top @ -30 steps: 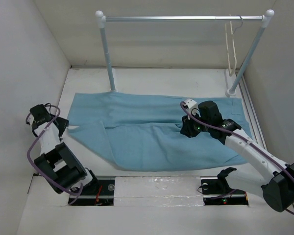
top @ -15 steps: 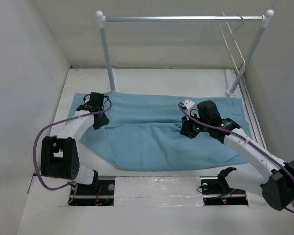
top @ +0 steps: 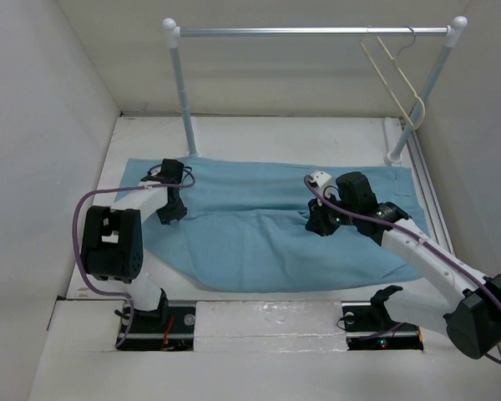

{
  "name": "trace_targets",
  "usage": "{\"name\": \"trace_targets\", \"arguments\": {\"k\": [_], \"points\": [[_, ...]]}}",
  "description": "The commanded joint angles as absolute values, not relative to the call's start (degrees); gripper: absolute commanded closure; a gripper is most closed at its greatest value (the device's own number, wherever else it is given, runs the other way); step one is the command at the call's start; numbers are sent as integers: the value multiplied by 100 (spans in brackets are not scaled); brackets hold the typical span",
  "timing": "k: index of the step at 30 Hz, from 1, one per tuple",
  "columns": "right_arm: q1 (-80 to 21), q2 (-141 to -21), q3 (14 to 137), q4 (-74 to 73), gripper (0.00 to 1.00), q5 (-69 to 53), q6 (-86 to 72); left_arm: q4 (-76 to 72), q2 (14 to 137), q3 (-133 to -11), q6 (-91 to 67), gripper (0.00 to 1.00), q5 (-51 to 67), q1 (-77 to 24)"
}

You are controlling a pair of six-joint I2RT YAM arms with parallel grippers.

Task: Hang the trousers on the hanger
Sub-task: Flatten out the trousers at the center of the board.

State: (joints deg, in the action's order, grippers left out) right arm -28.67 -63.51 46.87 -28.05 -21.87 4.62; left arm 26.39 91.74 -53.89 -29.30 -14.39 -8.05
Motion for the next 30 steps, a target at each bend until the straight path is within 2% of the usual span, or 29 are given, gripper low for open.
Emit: {"name": "trace_targets", "arguments": {"k": [1,10,18,22,24,25,26,28,30], "points": [[-2848,-6275,4702,-2628,78,-2320,422,2575,9281,-5555,-2804,71,-1415,-835],[-2900,-6284,4658,-2637,78,-2294,422,2321,8675,-5405,-2734,75,-1389,-835],[-2900,-6249,4649,-2645,78,-2294,431,2259,9209,-5563,-2654,67,-1494,-835],[-2900,-6196,4693,-2742,78,-2224,466,2338,9475,-5739,-2689,72,-1644,-835],[-2900,-6188,4667,-2760,78,-2206,466,2355,9466,-5748,-2742,80,-1749,-835],[-2900,-6179,4667,-2751,78,-2206,466,2364,9422,-5739,-2777,91,-1810,-835],[-2900,-6187,4650,-2768,78,-2215,466,2390,9326,-5722,-2812,96,-1932,-835],[-2900,-6187,4658,-2786,78,-2215,483,2556,9212,-5739,-2891,100,-2030,-835],[-2900,-6196,4676,-2795,77,-2241,510,2698,9019,-5765,-2953,100,-2162,-835]]}}
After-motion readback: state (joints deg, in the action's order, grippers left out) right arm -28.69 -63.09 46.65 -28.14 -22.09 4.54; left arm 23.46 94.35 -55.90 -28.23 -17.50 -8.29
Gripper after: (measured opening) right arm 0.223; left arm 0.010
